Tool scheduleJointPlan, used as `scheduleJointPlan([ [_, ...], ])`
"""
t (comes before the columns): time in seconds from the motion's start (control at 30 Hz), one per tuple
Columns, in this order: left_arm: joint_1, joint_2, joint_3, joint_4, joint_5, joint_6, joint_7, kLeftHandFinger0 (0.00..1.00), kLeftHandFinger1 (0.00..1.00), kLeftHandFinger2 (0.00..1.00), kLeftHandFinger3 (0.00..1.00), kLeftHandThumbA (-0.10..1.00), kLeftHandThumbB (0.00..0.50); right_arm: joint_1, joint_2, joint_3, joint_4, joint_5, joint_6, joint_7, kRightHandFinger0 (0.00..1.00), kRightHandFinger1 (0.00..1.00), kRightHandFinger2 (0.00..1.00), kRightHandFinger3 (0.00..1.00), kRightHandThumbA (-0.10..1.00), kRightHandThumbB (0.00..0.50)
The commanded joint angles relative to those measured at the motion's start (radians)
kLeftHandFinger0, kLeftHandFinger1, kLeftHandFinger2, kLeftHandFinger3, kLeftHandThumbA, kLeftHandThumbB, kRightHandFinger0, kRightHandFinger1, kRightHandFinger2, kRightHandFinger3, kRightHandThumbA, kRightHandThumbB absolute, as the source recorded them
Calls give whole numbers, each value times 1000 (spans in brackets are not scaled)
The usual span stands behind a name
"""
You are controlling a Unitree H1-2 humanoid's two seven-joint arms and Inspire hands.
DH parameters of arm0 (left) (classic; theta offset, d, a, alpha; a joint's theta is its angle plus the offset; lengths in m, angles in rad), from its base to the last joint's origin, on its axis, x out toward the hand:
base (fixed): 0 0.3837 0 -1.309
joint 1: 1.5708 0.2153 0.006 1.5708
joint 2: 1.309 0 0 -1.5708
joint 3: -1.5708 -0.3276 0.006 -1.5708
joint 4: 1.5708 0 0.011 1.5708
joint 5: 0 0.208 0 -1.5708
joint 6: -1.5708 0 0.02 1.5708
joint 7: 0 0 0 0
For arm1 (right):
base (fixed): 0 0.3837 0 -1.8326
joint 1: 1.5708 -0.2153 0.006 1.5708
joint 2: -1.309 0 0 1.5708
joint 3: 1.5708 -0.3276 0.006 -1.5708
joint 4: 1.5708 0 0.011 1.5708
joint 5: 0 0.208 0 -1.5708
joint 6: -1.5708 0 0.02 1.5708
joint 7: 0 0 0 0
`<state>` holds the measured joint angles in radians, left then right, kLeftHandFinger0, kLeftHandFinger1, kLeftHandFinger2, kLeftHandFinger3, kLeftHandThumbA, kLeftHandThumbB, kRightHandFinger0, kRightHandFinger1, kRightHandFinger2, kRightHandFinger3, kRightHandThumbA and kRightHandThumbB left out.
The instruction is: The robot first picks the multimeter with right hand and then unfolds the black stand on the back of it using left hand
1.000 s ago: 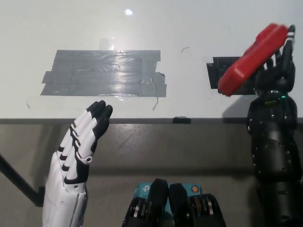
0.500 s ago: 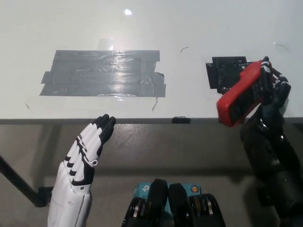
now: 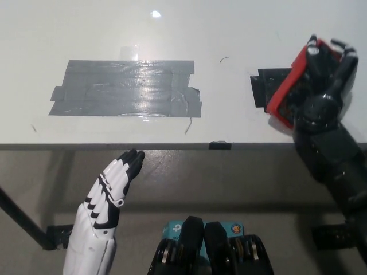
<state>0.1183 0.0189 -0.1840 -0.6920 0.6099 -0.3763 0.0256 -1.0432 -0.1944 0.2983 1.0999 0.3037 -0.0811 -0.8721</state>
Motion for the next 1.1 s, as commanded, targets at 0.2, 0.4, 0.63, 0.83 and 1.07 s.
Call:
scheduleJointPlan([
  [0.2, 5, -7, -29, -4, 14, -94, 74, 1000, 1000, 1000, 1000, 975, 290, -400, -82, 100, 126, -344, -269, -76, 0, 0, 515, 716, -100, 119],
  [0.4, -4, -9, -33, -8, 11, -94, 65, 1000, 1000, 1000, 1000, 961, 277, -396, -67, 147, 200, -387, -284, -30, 0, 92, 682, 817, -100, 125],
  [0.63, 0, 5, -36, -9, -3, -94, 62, 1000, 1000, 1000, 1000, 970, 284, -336, -40, 239, 281, -467, -273, 64, 0, 348, 867, 1000, -100, 127],
  [0.83, 15, 3, -27, -15, 12, -94, 56, 1000, 1000, 1000, 1000, 984, 290, -305, -29, 295, 310, -545, -252, 77, 0, 494, 938, 1000, -100, 126],
  [1.07, 14, 10, -34, -5, 5, -94, 72, 1000, 1000, 1000, 1000, 990, 272, -270, -17, 301, 321, -596, -234, 103, 0, 442, 894, 974, -100, 148],
])
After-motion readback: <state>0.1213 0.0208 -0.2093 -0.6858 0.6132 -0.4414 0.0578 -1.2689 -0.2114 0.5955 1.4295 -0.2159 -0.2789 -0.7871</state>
